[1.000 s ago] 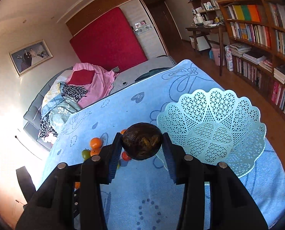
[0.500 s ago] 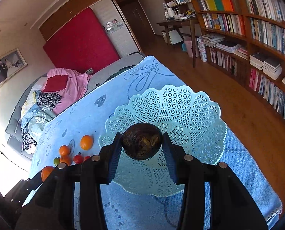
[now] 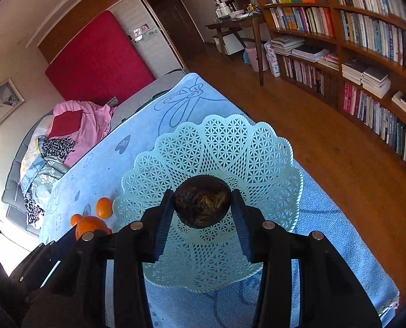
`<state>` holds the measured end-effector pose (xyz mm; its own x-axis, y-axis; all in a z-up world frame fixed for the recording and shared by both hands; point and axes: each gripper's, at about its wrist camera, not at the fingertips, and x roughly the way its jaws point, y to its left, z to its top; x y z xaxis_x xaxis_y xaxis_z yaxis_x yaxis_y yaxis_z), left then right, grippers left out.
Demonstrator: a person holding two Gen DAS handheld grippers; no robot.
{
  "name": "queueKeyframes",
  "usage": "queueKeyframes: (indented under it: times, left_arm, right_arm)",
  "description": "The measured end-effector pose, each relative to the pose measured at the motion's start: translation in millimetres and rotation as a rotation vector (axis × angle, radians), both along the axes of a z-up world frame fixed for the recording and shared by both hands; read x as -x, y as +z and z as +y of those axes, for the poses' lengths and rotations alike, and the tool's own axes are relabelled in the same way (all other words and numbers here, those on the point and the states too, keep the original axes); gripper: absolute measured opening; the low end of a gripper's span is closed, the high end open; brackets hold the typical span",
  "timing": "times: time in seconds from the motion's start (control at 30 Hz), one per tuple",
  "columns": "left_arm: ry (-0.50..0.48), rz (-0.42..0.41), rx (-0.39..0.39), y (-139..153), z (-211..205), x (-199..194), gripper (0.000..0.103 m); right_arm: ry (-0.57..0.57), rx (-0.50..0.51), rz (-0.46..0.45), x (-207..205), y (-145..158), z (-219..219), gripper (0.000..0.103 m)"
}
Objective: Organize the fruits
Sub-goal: 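Carry the orange and brown fruit with both tools over the turquoise basket, then open both tools to drop the orange and brown fruit into the basket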
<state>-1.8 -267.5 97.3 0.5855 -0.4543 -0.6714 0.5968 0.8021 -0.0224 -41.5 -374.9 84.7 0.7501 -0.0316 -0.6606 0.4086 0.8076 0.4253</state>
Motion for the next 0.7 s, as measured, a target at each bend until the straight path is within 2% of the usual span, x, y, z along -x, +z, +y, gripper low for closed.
queueKeyframes:
  times: [0.1, 0.2, 0.3, 0.43, 0.7]
  left_arm:
    - [-0.002, 0.01, 0.001, -2.6, -4.8, -4.6, 0.04]
    - [-0.007, 0.018, -0.001, -4.1, -6.2, -7.4, 0.04]
    - [-0.014, 0.022, 0.0, -4.6, -9.6, -9.5, 0.04]
    - [-0.024, 0.031, -0.003, -7.5, -15.2, -11.9, 0.04]
    - [-0.039, 0.038, -0.02, -15.0, -25.9, -10.4, 0.041]
  right_arm:
    - [-0.006, -0.01, 0.011, -2.5, -3.1, -2.2, 0.044]
    - [-0.013, -0.043, 0.01, -3.1, -5.9, -7.2, 0.056]
    - [-0.023, -0.042, -0.011, 1.2, -2.0, -8.8, 0.057]
    - [-0.049, -0.042, -0.045, 8.6, 6.8, -9.5, 0.064]
    - [-0.069, -0.055, -0.084, 15.7, 16.2, -11.4, 0.068]
